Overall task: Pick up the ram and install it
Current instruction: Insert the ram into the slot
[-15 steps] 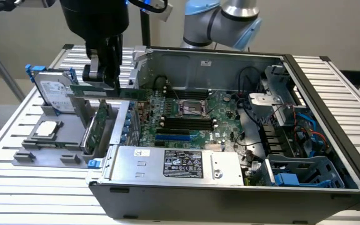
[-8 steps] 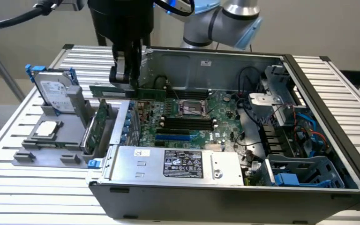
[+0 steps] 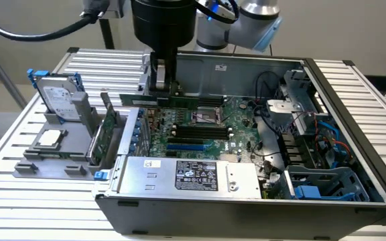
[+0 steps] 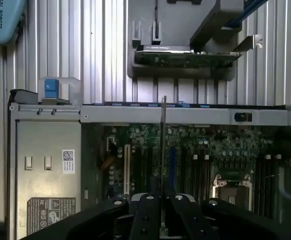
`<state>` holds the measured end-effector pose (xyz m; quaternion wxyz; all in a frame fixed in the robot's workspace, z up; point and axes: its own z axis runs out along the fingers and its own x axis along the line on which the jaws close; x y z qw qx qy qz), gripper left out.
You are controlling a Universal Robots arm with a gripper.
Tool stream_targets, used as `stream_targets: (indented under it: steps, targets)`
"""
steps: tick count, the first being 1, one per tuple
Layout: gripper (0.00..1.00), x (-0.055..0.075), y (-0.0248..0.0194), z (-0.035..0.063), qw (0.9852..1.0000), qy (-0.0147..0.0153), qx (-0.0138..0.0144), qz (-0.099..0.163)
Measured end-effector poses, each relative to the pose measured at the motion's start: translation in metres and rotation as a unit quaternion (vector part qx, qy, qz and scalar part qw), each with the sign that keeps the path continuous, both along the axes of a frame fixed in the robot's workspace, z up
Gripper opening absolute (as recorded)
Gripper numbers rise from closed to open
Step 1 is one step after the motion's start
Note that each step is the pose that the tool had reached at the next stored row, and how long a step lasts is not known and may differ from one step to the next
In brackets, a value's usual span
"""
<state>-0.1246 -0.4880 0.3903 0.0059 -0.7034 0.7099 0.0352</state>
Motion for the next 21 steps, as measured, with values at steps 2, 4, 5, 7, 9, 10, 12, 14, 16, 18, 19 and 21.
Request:
stream_targets:
  steps: [2, 4, 5, 7, 9, 10, 12, 14, 16, 18, 19, 21]
  targets:
    - [0.00, 0.009, 0.0017, -0.0024, 1.0000, 0.0001, 0.0000, 0.000]
    - [0.00, 0.018, 0.0046, -0.0050, 1.0000, 0.0002, 0.0000, 0.000]
    - [0.00, 0.022, 0.0066, -0.0065, 1.0000, 0.0002, 0.0000, 0.000]
    - [0.00, 0.030, 0.0115, -0.0098, 1.0000, 0.0002, 0.0000, 0.000]
    - [0.00, 0.036, 0.0175, -0.0135, 1.0000, 0.0002, 0.0000, 0.000]
    - [0.00, 0.039, 0.0206, -0.0153, 1.0000, 0.0002, 0.0000, 0.000]
    - [0.00, 0.043, 0.0270, -0.0190, 1.0000, 0.0002, 0.0000, 0.000]
    - [0.00, 0.047, 0.0336, -0.0226, 1.0000, 0.0002, 0.0000, 0.000]
    - [0.00, 0.050, 0.0404, -0.0261, 1.0000, 0.0002, 0.0000, 0.000]
    - [0.00, 0.053, 0.0476, -0.0299, 1.0000, 0.0002, -0.0001, 0.000]
    - [0.00, 0.055, 0.0510, -0.0317, 1.0000, 0.0002, 0.0000, 0.000]
    - [0.00, 0.058, 0.0579, -0.0353, 1.0000, 0.0002, -0.0001, 0.000]
